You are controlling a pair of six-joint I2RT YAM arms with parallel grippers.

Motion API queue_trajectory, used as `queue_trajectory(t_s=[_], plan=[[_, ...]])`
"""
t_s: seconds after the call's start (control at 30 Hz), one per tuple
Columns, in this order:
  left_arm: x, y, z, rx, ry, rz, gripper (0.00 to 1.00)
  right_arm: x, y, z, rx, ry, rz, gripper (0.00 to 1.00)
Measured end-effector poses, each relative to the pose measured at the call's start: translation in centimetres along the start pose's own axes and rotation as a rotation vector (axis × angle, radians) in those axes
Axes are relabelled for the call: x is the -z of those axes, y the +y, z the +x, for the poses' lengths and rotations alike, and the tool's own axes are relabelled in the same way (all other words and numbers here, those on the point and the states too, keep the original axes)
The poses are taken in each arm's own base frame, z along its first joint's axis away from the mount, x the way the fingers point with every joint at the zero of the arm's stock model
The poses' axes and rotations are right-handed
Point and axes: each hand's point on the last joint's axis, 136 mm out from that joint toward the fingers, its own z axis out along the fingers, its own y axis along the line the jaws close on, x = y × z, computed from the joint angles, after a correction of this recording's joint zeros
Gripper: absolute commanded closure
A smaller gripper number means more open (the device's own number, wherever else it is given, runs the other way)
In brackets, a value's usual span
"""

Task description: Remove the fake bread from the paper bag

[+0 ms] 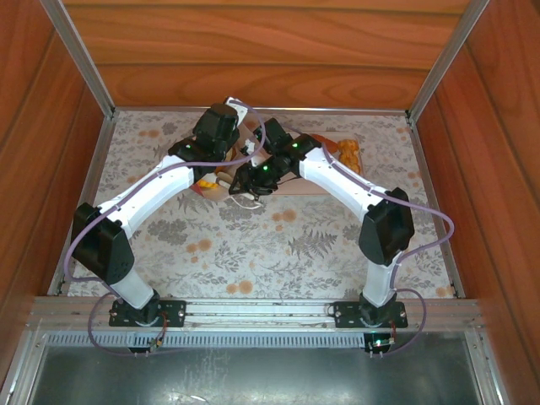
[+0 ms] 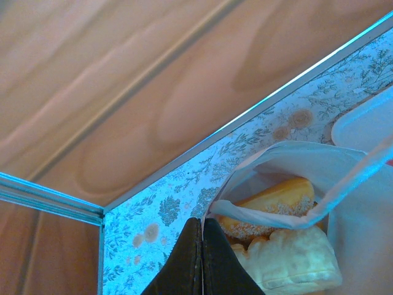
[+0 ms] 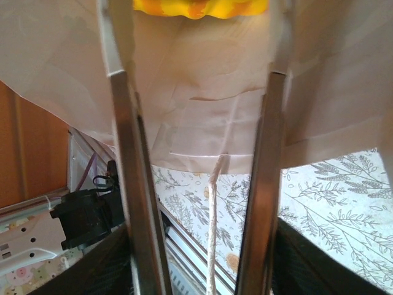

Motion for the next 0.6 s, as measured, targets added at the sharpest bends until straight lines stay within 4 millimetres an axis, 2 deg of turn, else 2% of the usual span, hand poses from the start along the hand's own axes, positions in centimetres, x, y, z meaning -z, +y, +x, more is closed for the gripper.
queue_trajectory(t_s=[0.17,0.4,0.6], plan=[[0.0,0.0,0.0,0.0,0.0,0.001,1.0,0.0,0.1,0.0,-0.001,0.003,-0.009,0.68],[0.0,0.0,0.0,0.0,0.0,-0.001,1.0,0.4,0.0,0.1,0.003,-0.01,0.008,0.76],[0.0,0.3,0.1,0.0,0.004,-0.015,1.0,2.4,0.7,0.1,0.029,-0.067,0.03,0.81]])
